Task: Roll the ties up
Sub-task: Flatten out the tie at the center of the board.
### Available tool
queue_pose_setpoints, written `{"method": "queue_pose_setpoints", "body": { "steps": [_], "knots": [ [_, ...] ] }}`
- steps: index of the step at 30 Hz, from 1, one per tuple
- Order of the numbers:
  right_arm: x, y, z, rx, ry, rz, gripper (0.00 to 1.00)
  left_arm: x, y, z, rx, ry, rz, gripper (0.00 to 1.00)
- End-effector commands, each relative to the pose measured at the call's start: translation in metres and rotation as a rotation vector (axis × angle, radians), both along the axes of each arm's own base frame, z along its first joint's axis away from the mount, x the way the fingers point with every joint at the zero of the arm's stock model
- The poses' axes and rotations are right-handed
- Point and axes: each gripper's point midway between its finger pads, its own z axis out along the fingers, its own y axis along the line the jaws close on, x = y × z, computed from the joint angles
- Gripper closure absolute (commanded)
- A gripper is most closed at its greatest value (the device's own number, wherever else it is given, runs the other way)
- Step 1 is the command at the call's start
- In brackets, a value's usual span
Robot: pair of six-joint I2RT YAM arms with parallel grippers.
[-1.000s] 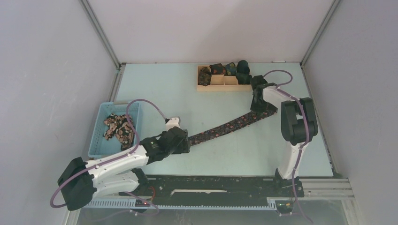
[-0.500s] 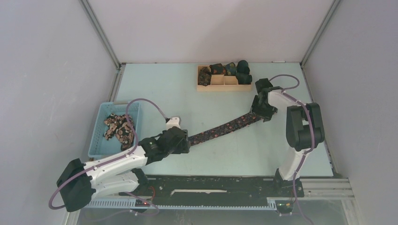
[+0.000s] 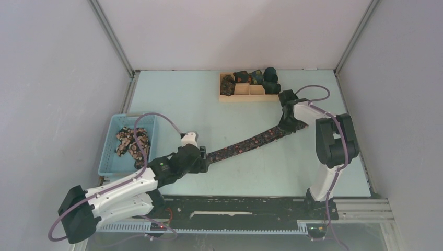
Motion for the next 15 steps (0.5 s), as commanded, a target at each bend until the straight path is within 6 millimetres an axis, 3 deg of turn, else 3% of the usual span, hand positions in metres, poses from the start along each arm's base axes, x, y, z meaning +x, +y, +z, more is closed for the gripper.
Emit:
{"method": "queue_pose_setpoints", "body": {
  "steps": [1, 2, 9, 15],
  "knots": [
    [0.006, -0.01, -0.006, -0.051, -0.012, -0.035, 0.97, 0.002, 0.0, 0.004, -0.015, -0.023, -0.008, 0.32],
    [0.006, -0.012, -0.006, -0.058, -0.012, -0.033, 1.0, 0.001, 0.001, 0.004, -0.015, -0.022, -0.007, 0.32],
    [0.019, -0.026, -0.002, -0.044, -0.038, -0.021, 1.0, -0.002, 0.003, 0.004, -0.029, -0.017, -0.001, 0.32],
    [0.044, -0.044, 0.012, -0.031, -0.079, -0.017, 1.0, -0.003, 0.0, 0.014, -0.043, -0.014, -0.006, 0.33]
  ]
}}
